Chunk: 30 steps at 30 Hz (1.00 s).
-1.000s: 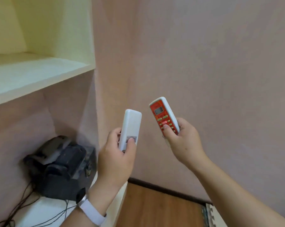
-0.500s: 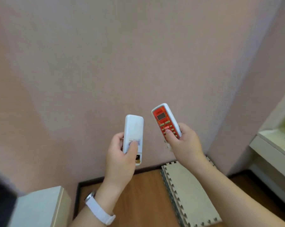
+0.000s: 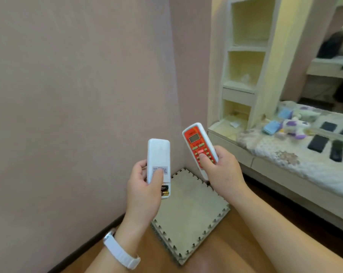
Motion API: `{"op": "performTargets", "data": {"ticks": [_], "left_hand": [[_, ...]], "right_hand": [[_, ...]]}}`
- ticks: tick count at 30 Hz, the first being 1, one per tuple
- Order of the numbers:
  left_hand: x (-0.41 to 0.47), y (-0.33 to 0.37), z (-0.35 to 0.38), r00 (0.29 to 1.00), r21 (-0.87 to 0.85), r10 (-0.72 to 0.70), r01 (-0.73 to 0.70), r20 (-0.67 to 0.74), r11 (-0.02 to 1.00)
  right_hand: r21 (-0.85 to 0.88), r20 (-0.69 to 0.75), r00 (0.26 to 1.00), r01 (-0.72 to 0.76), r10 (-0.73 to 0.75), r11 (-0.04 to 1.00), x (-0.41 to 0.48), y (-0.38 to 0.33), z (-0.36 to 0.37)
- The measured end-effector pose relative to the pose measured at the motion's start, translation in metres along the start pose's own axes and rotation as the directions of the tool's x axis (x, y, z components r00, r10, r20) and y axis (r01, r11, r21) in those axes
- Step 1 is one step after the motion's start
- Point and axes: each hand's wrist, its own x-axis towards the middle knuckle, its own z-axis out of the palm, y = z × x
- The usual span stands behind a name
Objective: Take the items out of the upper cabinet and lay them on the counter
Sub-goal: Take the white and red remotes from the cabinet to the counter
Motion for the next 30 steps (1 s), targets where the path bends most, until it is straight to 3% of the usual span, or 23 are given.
{"op": "performTargets", "data": {"ticks": [6, 13, 23, 30], "left_hand": [[0.013, 0.0, 0.098, 0.98, 0.006, 0.016, -0.018, 0.196, 1.0], [0.042, -0.023, 0.208, 0.902, 0.005, 0.013, -0.017, 0.433, 1.0], [0.108, -0.028, 0.358, 0.661, -0.055, -0.005, 0.07, 0.75, 0.996], [0.134, -0.036, 0.43, 0.506, -0.047, -0.038, 0.154, 0.862, 0.987]], "right_hand": [[0.014, -0.163, 0.978, -0.131, 0.131, 0.991, 0.012, 0.045, -0.08], [0.006, -0.339, 0.907, -0.265, 0.251, 0.964, 0.027, 0.1, -0.143], [-0.065, -0.618, 0.711, -0.471, 0.335, 0.88, 0.091, 0.138, -0.207], [-0.077, -0.714, 0.616, -0.541, 0.333, 0.838, 0.113, 0.162, -0.227]]}}
